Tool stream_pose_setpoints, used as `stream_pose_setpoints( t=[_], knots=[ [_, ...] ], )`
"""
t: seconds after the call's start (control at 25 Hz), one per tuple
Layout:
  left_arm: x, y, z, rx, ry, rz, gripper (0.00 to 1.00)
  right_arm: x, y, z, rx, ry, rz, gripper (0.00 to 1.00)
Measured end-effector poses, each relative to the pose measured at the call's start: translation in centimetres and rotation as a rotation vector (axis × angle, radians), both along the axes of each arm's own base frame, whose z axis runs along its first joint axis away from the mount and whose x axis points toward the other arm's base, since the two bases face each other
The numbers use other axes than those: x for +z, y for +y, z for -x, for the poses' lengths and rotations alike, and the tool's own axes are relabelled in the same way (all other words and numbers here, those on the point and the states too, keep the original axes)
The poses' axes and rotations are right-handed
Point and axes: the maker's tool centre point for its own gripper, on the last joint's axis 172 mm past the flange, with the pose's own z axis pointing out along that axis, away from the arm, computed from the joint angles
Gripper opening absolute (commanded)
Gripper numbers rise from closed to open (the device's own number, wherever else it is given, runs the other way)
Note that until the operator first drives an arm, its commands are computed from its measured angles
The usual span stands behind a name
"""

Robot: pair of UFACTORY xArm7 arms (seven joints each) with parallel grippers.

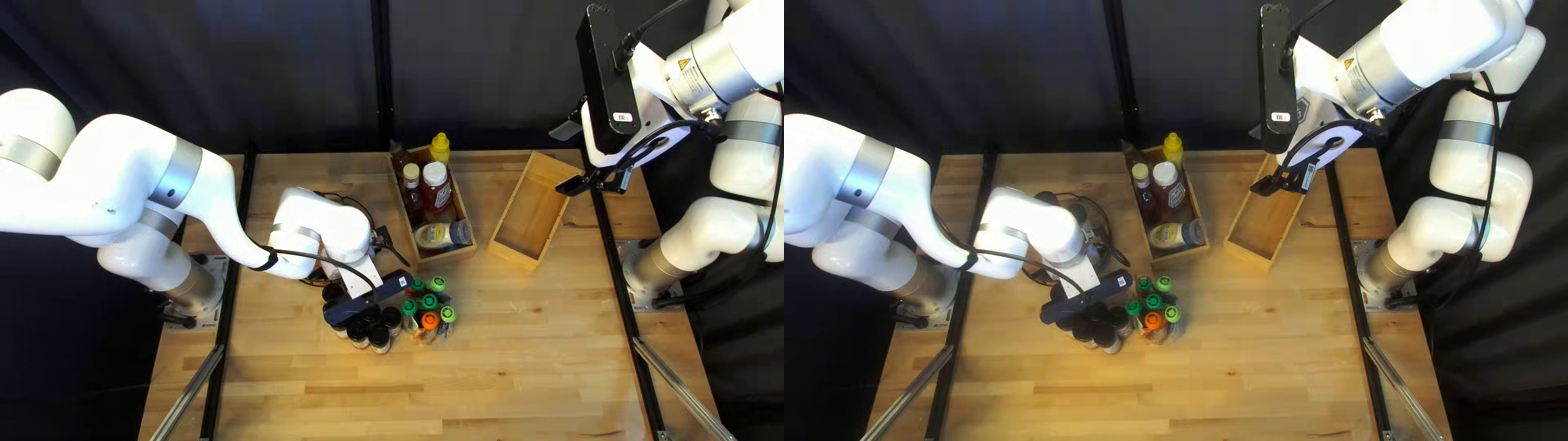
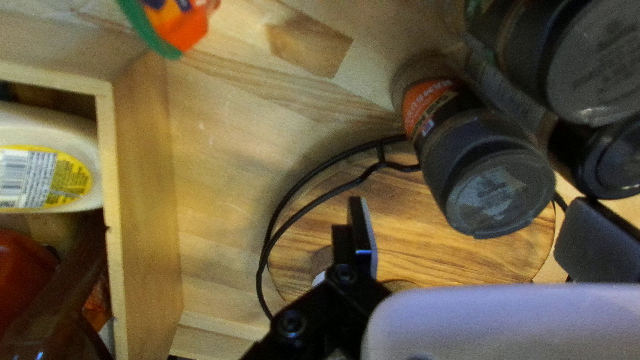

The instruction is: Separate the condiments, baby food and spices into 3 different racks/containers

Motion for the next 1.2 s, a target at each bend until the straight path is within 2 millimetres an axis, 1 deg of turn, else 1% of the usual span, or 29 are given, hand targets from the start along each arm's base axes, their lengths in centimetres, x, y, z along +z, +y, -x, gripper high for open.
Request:
stream_pose_setpoints(
  t=[0.12,0.24,0.36,0.64,0.8,0.96,1.2],
  knots=[
    [0.0,0.1,0.0,0.010,-0.005,0.003,0.02,0.0,0.0,0.0,0.000,0.000,0.000,1.00],
    [0.1,0.2,-0.2,0.018,-0.008,0.005,0.00,0.0,0.0,0.0,0.000,0.000,0.000,1.00],
    [0.5,0.3,-0.3,0.024,-0.010,0.006,0.00,0.0,0.0,0.0,0.000,0.000,0.000,1.00],
    [3.2,1.1,0.2,0.054,-0.028,0.001,0.00,0.0,0.0,0.0,0.000,0.000,0.000,1.00],
    [3.7,1.7,0.9,0.081,-0.037,-0.003,0.00,0.0,0.0,0.0,0.000,0.000,0.000,1.00],
    [4.4,2.2,1.9,0.110,-0.041,-0.008,0.00,0.0,0.0,0.0,0.000,0.000,0.000,1.00],
    [6.4,3.4,4.0,0.160,-0.056,-0.017,0.00,0.0,0.0,0.0,0.000,0.000,0.000,1.00]
  ],
)
